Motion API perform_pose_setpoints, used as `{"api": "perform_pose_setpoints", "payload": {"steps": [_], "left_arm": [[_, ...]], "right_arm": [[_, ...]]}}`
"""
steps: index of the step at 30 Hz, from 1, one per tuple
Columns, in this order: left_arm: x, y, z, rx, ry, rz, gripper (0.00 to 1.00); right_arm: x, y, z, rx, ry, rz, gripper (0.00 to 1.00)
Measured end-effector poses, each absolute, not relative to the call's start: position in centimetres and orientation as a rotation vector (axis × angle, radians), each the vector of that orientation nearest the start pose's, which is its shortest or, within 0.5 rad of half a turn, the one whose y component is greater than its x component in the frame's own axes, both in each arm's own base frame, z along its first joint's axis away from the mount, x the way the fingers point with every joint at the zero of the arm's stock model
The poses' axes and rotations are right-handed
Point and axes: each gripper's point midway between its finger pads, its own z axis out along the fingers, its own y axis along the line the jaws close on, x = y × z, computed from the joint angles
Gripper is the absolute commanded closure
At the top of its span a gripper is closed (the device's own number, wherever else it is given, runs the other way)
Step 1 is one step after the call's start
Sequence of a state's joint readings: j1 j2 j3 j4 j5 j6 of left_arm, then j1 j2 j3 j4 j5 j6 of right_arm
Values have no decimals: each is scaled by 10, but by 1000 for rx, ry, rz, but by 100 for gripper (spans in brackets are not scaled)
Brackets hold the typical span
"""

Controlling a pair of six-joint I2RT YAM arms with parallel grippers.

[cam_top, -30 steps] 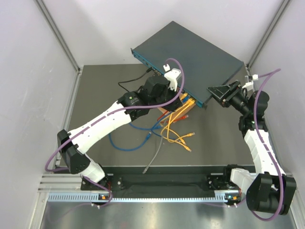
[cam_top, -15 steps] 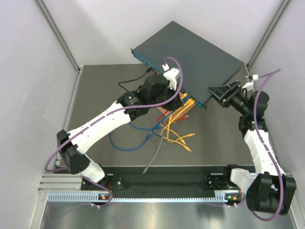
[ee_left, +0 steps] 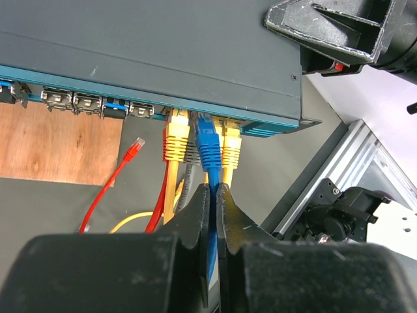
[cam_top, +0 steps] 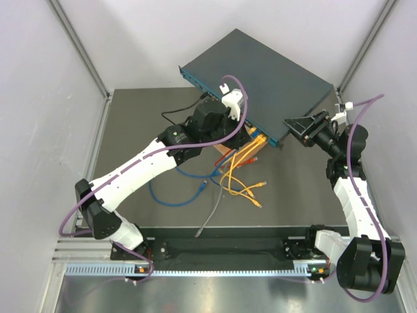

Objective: Insert the plug into the switch port

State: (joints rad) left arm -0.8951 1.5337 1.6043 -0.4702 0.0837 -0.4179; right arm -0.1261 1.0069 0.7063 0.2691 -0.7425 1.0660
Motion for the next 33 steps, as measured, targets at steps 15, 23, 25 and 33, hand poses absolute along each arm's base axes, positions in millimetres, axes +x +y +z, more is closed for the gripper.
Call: {"api": "perform_pose_setpoints", "payload": {"steps": [15,23,25,33], "left_arm": [[269,-381,318,575,2012,-881,100],[270,-378,312,623,2007,-811,100],[270,-378,312,639,1996,-790,100],[270,-377,313,668,1953,-692,100]], "right_arm": [[325,105,296,418,1697,1304,100],[325,106,296,428,1688,1306,100],[325,106,296,430,1688,1308,100],[325,106,296,431,1689,1309,100]]}}
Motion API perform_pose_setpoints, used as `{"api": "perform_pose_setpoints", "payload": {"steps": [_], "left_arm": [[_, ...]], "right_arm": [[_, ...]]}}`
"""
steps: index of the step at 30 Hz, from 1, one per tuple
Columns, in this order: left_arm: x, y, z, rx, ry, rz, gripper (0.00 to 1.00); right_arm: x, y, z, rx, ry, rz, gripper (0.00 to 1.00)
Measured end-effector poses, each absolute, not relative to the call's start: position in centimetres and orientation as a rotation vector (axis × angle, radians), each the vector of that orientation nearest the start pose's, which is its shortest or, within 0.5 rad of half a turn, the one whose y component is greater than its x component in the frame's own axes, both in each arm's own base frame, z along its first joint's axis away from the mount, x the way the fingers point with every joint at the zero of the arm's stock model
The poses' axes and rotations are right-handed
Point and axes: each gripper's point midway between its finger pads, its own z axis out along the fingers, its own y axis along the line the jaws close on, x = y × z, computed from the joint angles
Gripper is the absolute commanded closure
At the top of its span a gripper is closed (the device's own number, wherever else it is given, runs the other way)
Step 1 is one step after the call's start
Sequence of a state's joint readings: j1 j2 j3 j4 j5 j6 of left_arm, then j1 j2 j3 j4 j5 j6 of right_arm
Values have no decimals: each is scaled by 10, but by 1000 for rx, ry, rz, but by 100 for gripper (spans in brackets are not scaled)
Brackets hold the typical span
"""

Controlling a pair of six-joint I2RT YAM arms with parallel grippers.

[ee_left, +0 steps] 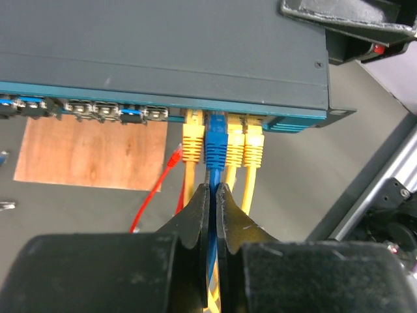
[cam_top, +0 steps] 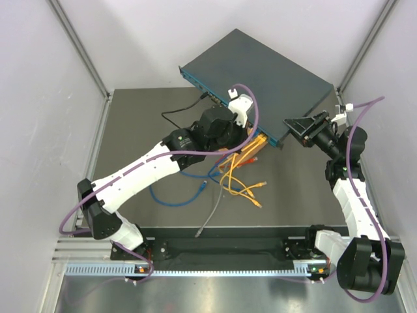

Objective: Insert the plug into the switch port

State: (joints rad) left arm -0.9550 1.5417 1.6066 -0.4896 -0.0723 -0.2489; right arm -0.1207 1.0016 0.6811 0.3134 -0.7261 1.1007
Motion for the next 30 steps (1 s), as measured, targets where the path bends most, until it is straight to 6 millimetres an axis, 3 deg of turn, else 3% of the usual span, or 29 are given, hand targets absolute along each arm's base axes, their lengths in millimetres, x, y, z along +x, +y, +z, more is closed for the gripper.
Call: {"api": "perform_pose_setpoints", "payload": {"steps": [21,30], "left_arm": [[272,-378,317,642,1900,-641,100],[273,-386,301,669,1919,-593,100]], "right_arm": [[325,107,296,433,1688,1309,100],[325,107,296,436,1687,1306,100]]}}
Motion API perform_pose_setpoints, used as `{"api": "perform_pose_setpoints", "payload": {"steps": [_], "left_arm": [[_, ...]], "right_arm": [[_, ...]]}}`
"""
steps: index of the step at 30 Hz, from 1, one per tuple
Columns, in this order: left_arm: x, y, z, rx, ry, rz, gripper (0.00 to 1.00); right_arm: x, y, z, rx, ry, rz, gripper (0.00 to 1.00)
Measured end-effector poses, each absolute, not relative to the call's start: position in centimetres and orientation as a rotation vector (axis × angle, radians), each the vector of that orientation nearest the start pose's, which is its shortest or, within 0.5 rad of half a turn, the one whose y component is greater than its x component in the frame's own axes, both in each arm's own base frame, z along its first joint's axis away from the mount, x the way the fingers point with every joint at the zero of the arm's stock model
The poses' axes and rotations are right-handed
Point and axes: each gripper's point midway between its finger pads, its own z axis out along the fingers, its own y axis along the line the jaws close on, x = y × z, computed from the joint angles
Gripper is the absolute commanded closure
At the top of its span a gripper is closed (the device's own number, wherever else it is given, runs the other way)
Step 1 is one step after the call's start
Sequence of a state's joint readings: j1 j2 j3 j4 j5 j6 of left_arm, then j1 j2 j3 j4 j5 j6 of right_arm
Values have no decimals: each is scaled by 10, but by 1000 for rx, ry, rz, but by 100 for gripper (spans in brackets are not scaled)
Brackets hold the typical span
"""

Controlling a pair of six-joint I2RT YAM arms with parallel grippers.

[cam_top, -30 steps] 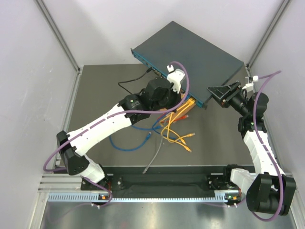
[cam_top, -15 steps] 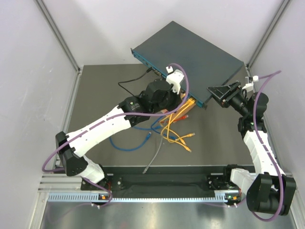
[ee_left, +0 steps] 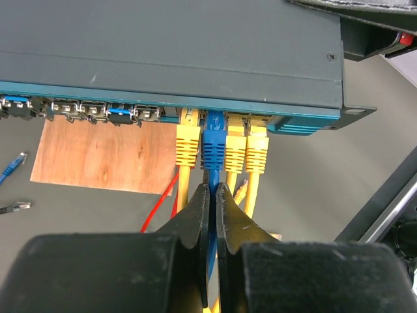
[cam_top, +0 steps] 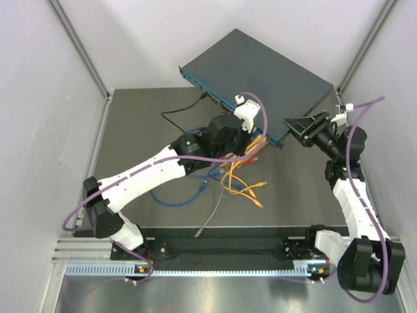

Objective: Insert the plug into the switch port

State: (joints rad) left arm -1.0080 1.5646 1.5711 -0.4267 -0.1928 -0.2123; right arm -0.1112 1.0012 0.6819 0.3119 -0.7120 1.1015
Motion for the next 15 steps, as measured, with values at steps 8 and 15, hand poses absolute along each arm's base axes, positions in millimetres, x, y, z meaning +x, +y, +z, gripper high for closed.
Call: {"api": "perform_pose_setpoints", "payload": {"steps": [8,15], "left_arm": [[275,-388,304,695,1909,-559,100],[276,-389,303,728,1925,-532,96]], "right_arm": [[326,107,297,444,1681,1297,100],[326,107,297,450,1674,1289,100]]}}
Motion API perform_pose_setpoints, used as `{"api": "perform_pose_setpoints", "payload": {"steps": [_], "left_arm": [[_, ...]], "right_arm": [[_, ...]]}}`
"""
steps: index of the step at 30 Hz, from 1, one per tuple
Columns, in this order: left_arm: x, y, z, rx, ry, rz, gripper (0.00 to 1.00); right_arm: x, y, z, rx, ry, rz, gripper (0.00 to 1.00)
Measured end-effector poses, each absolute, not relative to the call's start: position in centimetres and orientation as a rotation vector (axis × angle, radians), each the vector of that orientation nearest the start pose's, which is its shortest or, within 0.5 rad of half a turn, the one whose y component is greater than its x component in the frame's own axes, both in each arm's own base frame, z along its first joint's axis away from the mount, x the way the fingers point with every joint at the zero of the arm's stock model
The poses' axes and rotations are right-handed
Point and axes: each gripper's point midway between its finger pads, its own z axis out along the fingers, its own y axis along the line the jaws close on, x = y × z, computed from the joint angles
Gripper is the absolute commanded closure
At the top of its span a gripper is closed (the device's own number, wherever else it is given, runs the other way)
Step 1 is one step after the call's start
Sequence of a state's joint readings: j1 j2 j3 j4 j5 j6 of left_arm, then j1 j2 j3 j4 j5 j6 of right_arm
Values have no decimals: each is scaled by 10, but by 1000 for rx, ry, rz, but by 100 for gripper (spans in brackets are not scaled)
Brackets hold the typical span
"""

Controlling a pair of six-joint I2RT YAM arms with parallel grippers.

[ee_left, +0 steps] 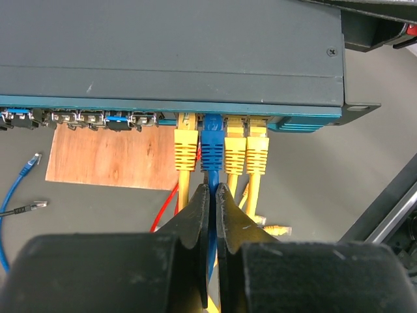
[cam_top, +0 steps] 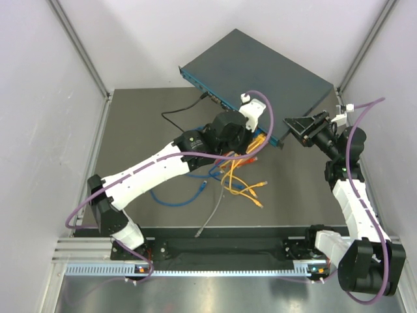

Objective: Insert the plug into the switch port

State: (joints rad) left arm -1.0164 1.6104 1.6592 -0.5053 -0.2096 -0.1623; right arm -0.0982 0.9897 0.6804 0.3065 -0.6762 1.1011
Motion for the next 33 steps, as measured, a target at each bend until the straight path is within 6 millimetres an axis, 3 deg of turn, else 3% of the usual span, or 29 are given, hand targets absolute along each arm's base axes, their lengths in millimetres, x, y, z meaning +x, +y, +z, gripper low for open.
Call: {"api": "perform_pose_setpoints", "payload": {"steps": [1,4,5,7,8,11,14,17,21,24,26,28,29,33], "left_arm": [[276,-389,304,731,1927,-532,79],[279,-394,312,720,1896,-555,61],[280,-397,316,714,1881,-572,54],[281,-400,324,705,1852,-600,47],[281,-399,329,701,1842,-618,42],[281,-378,339,682,1832,-653,34],[285,-339,357,624,1824,-685,30],[303,-279,386,493,1798,-693,28],[330,-179,398,241,1807,-574,28],[339,-115,379,95,1870,-514,29],[348,-64,350,-33,1952,-446,31],[355,-28,317,-117,2050,-394,34],[357,-16,301,-141,2098,-379,39],[363,8,223,-119,2348,-387,41]], "right_arm": [[326,107,297,450,1675,1289,100],[325,109,296,443,1684,1293,96],[325,109,296,441,1687,1293,89],[324,110,296,439,1696,1290,84],[324,110,295,437,1701,1289,77],[323,109,296,432,1719,1285,61],[322,108,295,427,1740,1282,27],[319,107,294,371,1767,1260,1],[316,100,293,318,1796,1209,0],[314,86,295,297,1806,1146,0],[312,78,298,277,1813,1102,0],[310,69,302,250,1825,1047,0],[309,65,306,230,1831,1016,0],[304,46,328,143,1825,899,0]]}}
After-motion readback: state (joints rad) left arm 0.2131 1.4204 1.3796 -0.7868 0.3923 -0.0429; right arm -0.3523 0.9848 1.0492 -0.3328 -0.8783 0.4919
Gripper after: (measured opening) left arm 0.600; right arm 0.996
